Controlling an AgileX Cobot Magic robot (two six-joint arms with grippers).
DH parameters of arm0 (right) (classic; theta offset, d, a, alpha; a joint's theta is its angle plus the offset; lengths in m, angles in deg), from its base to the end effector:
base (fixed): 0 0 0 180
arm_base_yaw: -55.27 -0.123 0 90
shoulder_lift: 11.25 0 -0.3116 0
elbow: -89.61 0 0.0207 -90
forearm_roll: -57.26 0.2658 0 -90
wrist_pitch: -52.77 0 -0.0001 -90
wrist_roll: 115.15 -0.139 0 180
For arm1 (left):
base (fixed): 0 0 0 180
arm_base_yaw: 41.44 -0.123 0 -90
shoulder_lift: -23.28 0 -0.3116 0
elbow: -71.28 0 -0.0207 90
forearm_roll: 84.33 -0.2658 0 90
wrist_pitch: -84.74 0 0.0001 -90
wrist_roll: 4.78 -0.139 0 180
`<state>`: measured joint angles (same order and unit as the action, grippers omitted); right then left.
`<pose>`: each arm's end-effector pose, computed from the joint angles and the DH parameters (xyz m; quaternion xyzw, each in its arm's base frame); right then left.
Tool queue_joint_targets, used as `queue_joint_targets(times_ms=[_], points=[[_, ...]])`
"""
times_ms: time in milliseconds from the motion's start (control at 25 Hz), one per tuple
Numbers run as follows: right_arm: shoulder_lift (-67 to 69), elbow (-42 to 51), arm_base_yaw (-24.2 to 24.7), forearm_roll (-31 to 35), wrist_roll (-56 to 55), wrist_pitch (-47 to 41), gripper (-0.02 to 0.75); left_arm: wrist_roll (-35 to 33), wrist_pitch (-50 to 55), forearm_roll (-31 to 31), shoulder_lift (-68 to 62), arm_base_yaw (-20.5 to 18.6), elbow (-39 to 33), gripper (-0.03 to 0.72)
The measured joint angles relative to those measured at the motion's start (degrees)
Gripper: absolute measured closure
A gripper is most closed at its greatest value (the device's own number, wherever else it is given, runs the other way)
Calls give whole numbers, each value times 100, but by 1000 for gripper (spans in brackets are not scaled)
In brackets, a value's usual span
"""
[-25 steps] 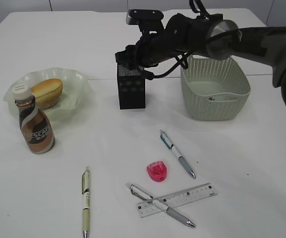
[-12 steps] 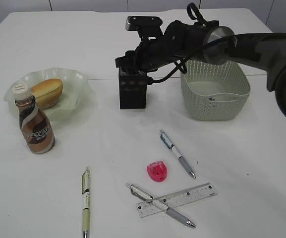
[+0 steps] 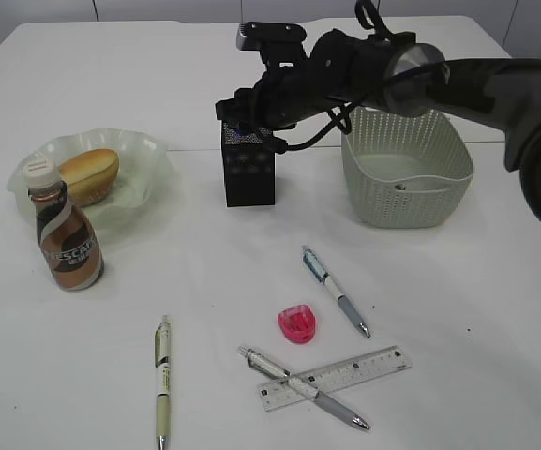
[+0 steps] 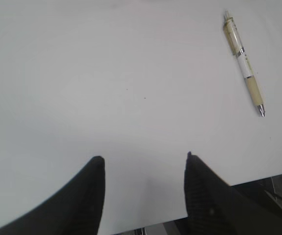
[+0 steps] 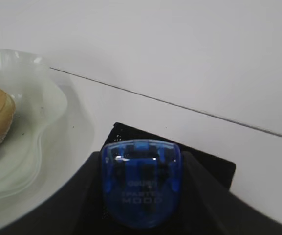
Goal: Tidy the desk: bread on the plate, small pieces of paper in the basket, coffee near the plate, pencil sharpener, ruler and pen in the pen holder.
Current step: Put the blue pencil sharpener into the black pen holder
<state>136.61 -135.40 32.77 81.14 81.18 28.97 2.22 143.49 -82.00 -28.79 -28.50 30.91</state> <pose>0.5827 0.2660 0.1715 -0.1664 0.8683 0.1830 0.4300 0.1371 -0.0365 0.2564 0.0443 0.9674 -0.0622 0.2416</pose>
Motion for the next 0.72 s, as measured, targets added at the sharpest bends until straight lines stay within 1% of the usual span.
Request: queue_joint_targets(times_ms=[280, 360, 400, 520, 720], points=[[0, -22, 0, 9, 0, -174, 411, 0, 0, -22, 0, 0, 0, 300], [3, -22, 0, 24, 0, -202, 392, 0, 0, -25, 0, 0, 0, 300], [3, -32, 0, 22, 13, -215, 358, 0, 0, -25, 0, 0, 0, 300], [3, -32, 0, 83, 13, -229, 319, 0, 0, -45, 0, 0, 0, 300], [3, -32, 0, 141, 13, -229, 299, 0, 0, -55, 0, 0, 0, 300]])
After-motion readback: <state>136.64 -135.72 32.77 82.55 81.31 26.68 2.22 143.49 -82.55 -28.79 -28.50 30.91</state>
